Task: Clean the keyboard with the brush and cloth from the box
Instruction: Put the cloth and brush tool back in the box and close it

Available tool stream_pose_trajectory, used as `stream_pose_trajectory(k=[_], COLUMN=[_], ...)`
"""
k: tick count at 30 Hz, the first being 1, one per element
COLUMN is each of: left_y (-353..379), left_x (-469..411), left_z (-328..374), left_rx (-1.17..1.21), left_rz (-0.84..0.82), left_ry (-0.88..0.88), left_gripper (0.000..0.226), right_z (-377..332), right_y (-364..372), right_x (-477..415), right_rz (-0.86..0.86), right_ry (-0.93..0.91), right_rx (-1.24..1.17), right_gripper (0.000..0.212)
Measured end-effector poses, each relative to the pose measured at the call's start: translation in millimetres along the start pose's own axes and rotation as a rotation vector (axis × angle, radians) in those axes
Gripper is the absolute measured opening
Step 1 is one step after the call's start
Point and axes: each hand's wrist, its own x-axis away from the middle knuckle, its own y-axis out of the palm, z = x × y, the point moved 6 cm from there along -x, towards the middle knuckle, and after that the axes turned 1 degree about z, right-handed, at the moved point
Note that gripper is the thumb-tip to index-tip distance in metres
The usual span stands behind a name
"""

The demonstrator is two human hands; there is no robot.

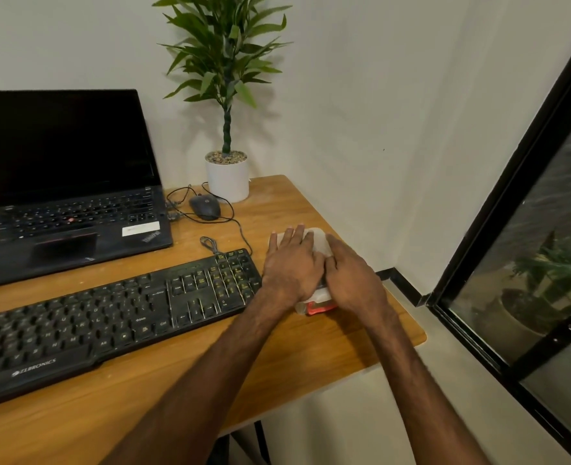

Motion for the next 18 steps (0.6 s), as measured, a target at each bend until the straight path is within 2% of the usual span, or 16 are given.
stream_pose_trajectory(k=[3, 6, 10, 12, 18], left_y=[-13.4, -18.9, -9.6, -1.8, 7.9], left_x=[14.5, 36.6, 63.0, 65.6, 30.7], left_z=[6.6, 13.4, 12.3, 10.6, 10.7], left_rx=[-0.006, 0.018, 0.099, 0.173, 0.247], left_rz=[0.139, 0.152, 0.023, -0.035, -0.022], left_ry=[0.012, 0.044, 0.002, -0.027, 0.01], left_gripper=[0.054, 0.06, 0.063, 0.064, 0.063], right_z=[-0.4, -3.9, -2.1, -0.2, 9.0], right_y=[-6.7, -16.5, -2.5, -0.2, 0.2], right_x=[7.3, 27.9, 44.1, 41.8, 13.6], right_rz=[0.104, 0.22, 0.091, 0.097, 0.093], right_ry=[-0.006, -0.071, -0.147, -0.137, -0.11], right_rx=[-0.041, -0.098, -0.054, 0.008, 0.055], right_gripper=[0.051, 0.052, 0.053, 0.053, 0.051])
